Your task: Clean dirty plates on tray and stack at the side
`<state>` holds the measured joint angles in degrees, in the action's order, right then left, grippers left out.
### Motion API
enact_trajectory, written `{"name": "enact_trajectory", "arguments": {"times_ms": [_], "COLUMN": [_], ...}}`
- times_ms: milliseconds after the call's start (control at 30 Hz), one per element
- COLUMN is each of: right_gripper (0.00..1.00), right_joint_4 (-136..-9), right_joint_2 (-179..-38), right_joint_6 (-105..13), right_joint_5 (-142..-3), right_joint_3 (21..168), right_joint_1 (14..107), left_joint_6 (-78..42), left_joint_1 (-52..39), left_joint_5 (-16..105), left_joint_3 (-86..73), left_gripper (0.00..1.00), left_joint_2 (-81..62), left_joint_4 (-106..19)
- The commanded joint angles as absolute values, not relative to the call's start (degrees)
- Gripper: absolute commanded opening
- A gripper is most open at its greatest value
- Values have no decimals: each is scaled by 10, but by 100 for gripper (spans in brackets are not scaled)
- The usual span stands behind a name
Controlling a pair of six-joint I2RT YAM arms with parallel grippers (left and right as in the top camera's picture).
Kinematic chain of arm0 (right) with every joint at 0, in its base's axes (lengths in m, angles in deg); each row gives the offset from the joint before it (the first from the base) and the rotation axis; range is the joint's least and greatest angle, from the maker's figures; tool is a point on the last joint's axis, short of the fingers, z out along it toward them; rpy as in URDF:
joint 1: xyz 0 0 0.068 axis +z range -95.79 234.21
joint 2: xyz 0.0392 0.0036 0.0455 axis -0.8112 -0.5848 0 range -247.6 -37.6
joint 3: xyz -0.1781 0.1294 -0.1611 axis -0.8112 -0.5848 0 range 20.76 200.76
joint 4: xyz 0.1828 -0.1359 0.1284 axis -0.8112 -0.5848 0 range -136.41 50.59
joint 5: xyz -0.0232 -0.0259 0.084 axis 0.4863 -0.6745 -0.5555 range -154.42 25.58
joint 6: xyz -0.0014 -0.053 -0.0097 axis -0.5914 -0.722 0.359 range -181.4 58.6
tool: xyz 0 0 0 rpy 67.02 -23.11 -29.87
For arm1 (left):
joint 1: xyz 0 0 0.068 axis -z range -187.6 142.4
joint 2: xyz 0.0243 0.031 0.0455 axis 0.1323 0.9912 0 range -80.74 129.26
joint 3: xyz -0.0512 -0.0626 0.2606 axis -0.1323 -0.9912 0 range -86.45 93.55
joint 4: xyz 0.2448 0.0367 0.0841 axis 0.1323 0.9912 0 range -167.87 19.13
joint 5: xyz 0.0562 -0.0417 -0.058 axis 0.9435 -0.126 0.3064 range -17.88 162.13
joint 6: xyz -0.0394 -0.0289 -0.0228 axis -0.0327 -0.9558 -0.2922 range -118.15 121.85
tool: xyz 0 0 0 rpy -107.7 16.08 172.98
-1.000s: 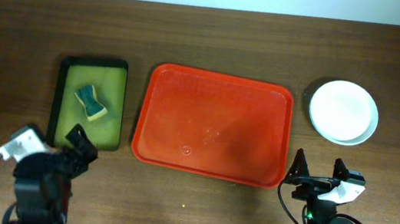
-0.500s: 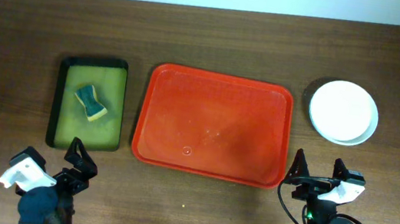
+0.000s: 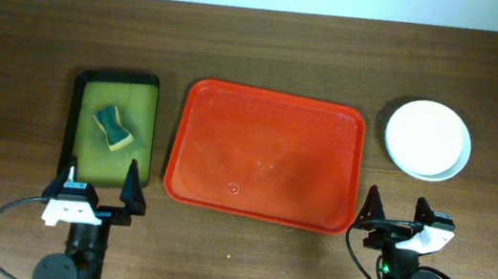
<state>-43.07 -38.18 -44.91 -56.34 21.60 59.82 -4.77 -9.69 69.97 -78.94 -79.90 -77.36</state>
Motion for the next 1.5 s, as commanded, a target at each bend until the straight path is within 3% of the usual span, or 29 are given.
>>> {"name": "enact_trajectory", "arguments": {"times_ms": [0, 167, 333, 1467], "right_gripper": [99, 99, 99, 99], "right_joint_4": [-432, -432, -432, -432], "right_joint_2": [-378, -378, -378, -378], "right_joint_6": [-450, -450, -450, -450], "right_joint_5": [-563, -563, -563, -563], "right_joint_3": [211, 211, 211, 211], "right_joint_1": [594, 594, 594, 594], "left_joint_6": [-30, -30, -30, -30], "left_joint_1": [-96, -98, -98, -98], "left_joint_5": [682, 712, 801, 799], "left_joint_3": [-839, -860, -860, -859], "left_gripper": [99, 99, 99, 99], "left_joint_2": [-805, -805, -804, -804], "left_joint_4": [-854, -850, -738, -739]}}
